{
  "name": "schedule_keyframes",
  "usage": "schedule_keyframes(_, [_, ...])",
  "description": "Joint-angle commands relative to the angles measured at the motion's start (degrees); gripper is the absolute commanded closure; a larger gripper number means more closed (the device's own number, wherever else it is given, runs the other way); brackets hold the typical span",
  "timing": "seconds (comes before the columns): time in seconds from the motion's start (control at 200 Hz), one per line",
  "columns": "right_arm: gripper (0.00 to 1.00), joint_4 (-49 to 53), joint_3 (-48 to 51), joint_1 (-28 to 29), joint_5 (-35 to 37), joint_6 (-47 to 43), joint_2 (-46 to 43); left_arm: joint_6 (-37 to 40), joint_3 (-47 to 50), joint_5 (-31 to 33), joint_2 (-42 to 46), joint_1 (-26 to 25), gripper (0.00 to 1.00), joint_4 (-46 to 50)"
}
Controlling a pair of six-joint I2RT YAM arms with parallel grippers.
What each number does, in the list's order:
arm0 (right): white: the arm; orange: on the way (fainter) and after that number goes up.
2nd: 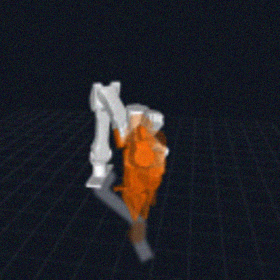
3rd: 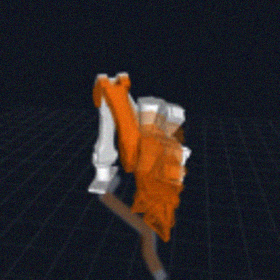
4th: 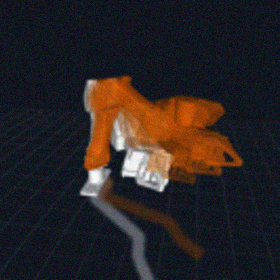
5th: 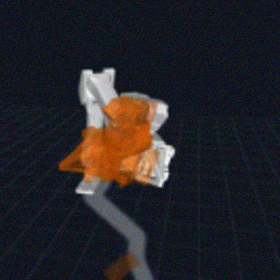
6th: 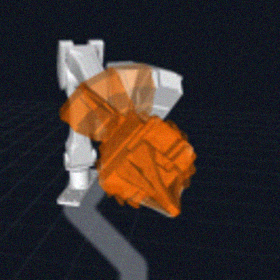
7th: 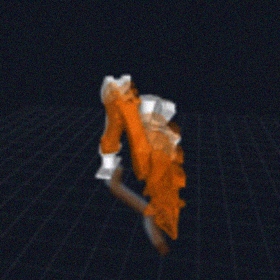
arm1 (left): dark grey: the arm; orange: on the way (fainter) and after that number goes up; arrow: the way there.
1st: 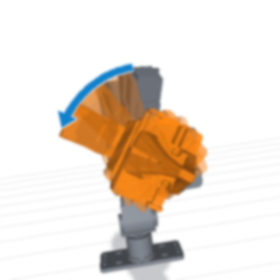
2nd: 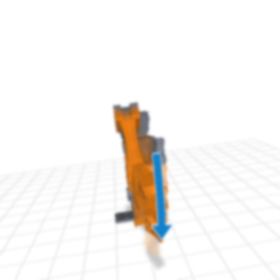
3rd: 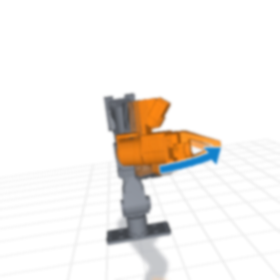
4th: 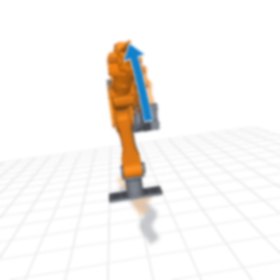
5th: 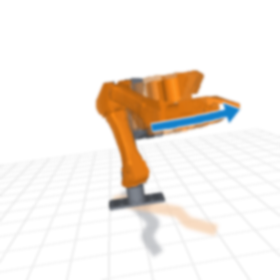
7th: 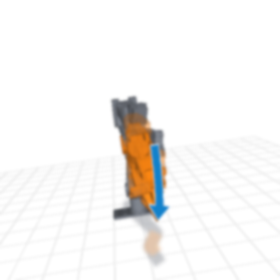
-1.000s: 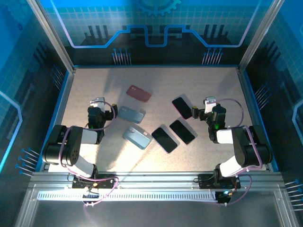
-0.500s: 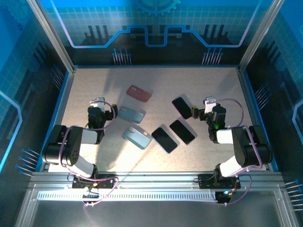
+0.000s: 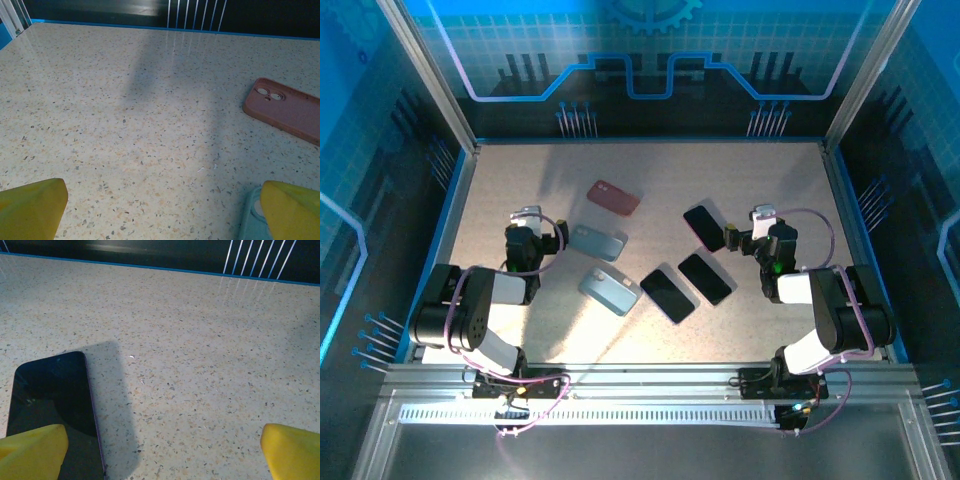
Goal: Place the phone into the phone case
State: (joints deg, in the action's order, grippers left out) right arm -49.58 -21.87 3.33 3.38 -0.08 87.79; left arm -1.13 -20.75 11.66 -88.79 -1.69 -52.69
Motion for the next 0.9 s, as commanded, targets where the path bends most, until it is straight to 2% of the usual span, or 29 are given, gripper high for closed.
schedule_keyframes(0.0, [0.00, -0.86, -1.17, -0.14, -0.76, -0.48, 0.50, 0.13, -0.52, -0.50, -0.25, 0.46, 0.01, -1.90])
schedule_keyframes(0.06, [0.00, -0.51, -1.25, 0.41, 1.96, -0.04, -0.21, -0.75, -1.19, 3.04, 2.81, 0.38, 0.04, 1.63])
schedule_keyframes(0.155, [0.00, 3.68, -2.16, 1.95, 5.98, -0.85, -3.60, -2.74, -5.39, 7.92, 10.44, 0.37, 0.06, 15.91])
schedule_keyframes(0.34, [0.00, 20.28, -9.12, 9.82, 19.68, -3.17, -10.55, -10.12, -10.14, 5.56, 18.88, -0.90, 0.09, 29.30])
schedule_keyframes(0.455, [0.00, 40.48, -16.29, 11.10, 17.37, 2.11, -13.68, -15.00, -11.92, 6.04, 20.71, -3.95, 0.09, 34.88])
schedule_keyframes(0.525, [0.00, 48.47, -18.87, 11.69, 17.18, 6.11, -14.63, -17.21, -13.74, 5.36, 20.77, -5.77, 0.10, 38.97])
schedule_keyframes(0.575, [0.00, 53.94, -20.31, 11.94, 14.54, 9.23, -15.22, -18.47, -15.09, 5.09, 20.44, -7.22, 0.11, 41.74])
schedule_keyframes(0.795, [0.00, 68.36, -22.31, 17.44, 9.59, 17.09, -14.88, -21.04, -18.84, -0.06, 18.10, -12.43, 0.13, 46.23])
schedule_keyframes(0.896, [0.00, 73.23, -23.18, 18.35, 6.51, 19.99, -13.60, -21.54, -19.67, 0.28, 17.60, -14.00, 0.14, 46.54])
